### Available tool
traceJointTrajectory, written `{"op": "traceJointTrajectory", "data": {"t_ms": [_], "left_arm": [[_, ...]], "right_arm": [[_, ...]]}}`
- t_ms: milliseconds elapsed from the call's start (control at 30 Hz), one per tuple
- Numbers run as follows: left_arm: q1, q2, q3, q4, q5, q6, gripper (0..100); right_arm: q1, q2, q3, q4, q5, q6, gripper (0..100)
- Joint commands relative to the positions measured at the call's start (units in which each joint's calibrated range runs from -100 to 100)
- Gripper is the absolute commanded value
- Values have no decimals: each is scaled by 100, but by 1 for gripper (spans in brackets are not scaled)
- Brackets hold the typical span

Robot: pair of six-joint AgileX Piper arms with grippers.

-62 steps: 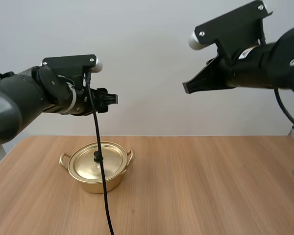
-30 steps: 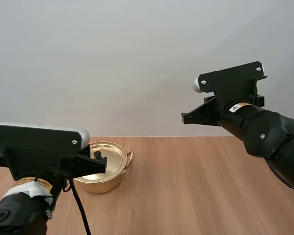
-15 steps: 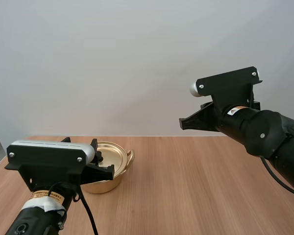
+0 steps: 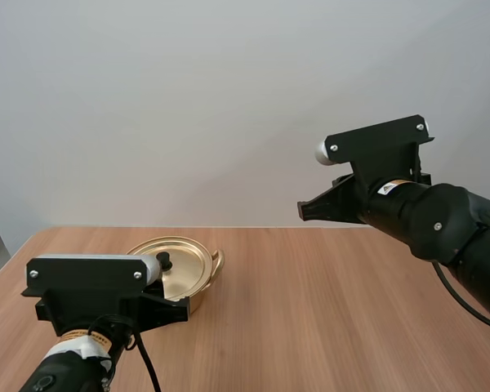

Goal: Open the pot, put the car inside, and close it

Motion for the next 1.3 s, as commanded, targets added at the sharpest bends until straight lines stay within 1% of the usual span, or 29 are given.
{"op": "traceJointTrajectory", "data": {"t_ms": [0,133,233,333,433,567,700,900,1100,1167,1267], "left_arm": [[2,0,6,1,-16,-5,80],[2,0,6,1,-16,-5,80],[2,0,6,1,-16,-5,80],[4,0,77,1,-33,-5,80],[4,0,341,1,-272,-5,80],[4,0,341,1,-562,-5,80],[4,0,341,1,-562,-5,80],[4,0,341,1,-562,-5,80],[4,0,341,1,-562,-5,80],[4,0,341,1,-562,-5,80],[4,0,341,1,-562,-5,80]], "right_arm": [[0,-6,6,-1,151,2,0],[0,6,6,-1,404,61,0],[0,20,6,-1,404,230,0],[0,20,74,-22,404,264,0],[0,20,349,-68,204,264,0],[0,20,771,-293,-121,255,0],[0,20,978,-306,-243,265,0],[0,20,1458,-281,-256,770,0],[19,-1,1940,-344,-882,736,0],[47,-172,2086,-328,-1056,736,0],[47,-930,2450,-206,-1580,745,0]]}}
